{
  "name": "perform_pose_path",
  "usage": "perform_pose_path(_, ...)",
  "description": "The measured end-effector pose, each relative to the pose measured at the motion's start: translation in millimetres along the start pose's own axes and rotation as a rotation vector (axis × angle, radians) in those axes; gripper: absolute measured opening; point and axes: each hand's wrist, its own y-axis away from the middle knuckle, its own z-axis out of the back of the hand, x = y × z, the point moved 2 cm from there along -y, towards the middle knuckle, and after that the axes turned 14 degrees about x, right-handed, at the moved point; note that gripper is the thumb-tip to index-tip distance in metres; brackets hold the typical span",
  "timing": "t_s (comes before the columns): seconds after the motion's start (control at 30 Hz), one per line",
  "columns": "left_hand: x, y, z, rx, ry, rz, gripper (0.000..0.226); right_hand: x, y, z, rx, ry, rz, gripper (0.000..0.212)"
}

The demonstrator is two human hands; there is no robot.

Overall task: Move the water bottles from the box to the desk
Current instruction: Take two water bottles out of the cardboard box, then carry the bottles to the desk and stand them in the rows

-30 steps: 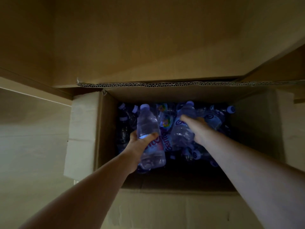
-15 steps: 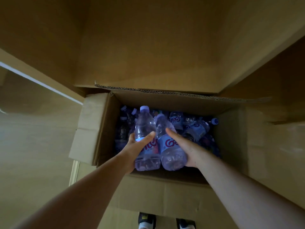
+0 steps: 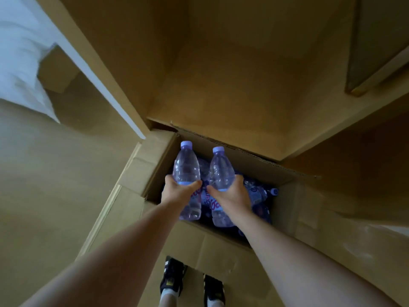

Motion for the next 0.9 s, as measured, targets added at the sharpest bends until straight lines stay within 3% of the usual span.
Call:
perform_pose_path(0.17, -17.4, 50.0, 50.9, -0.147, -0.049, -0.086, 0.054, 51.9, 58.9, -8.9, -0.091, 0.087, 0.135, 0.075)
perform_pose_path(0.37, -39.9, 120.7, 138.6, -0.285, -0.025, -0.191, 0.052, 152.3, 120.4, -30.9, -0.038, 0.168, 0.296, 0.066)
perform_pose_path(0.5, -43.2, 180.1, 203.9, -0.396, 0.014, -0.199, 0.057, 215.3, 166.4, -63.5, 0.021, 0.198, 0.455, 0.071)
perform_pose_path(0.73, 7.4, 288.2, 333.0, -0.614, 0.129, -0.120, 0.067, 303.5, 251.6, -169.7, 0.186, 0.352, 0.584, 0.070)
perform_pose_path(0.9, 56.5, 339.8, 411.5, -0.736, 0.340, -0.052, 0.067, 347.4, 301.3, -259.7, 0.293, 0.411, 0.656, 0.070)
